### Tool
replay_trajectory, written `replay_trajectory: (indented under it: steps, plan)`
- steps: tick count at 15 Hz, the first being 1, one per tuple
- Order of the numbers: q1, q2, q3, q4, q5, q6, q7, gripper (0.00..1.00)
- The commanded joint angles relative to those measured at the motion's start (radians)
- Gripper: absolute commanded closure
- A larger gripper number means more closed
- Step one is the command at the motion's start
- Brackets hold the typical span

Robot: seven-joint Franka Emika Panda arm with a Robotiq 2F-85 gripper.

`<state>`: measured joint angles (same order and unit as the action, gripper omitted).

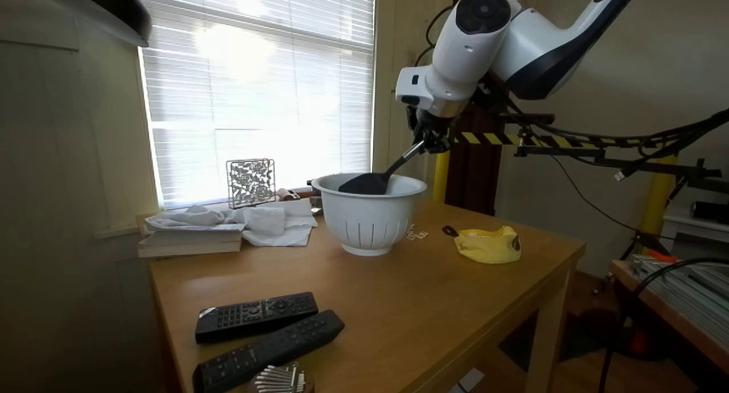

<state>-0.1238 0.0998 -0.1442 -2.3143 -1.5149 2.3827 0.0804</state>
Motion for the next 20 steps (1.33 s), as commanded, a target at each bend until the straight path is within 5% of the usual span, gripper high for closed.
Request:
replay_trajectory:
  steps: [1, 15, 20]
  plan:
    - [-0.001, 0.012, 0.012, -0.033, -0.051, -0.024, 0.014, 0.94]
    - [-0.005, 0.055, 0.027, -0.048, -0.122, 0.049, 0.034, 0.94]
    - [-0.019, 0.033, 0.018, -0.048, -0.119, 0.074, -0.097, 0.94]
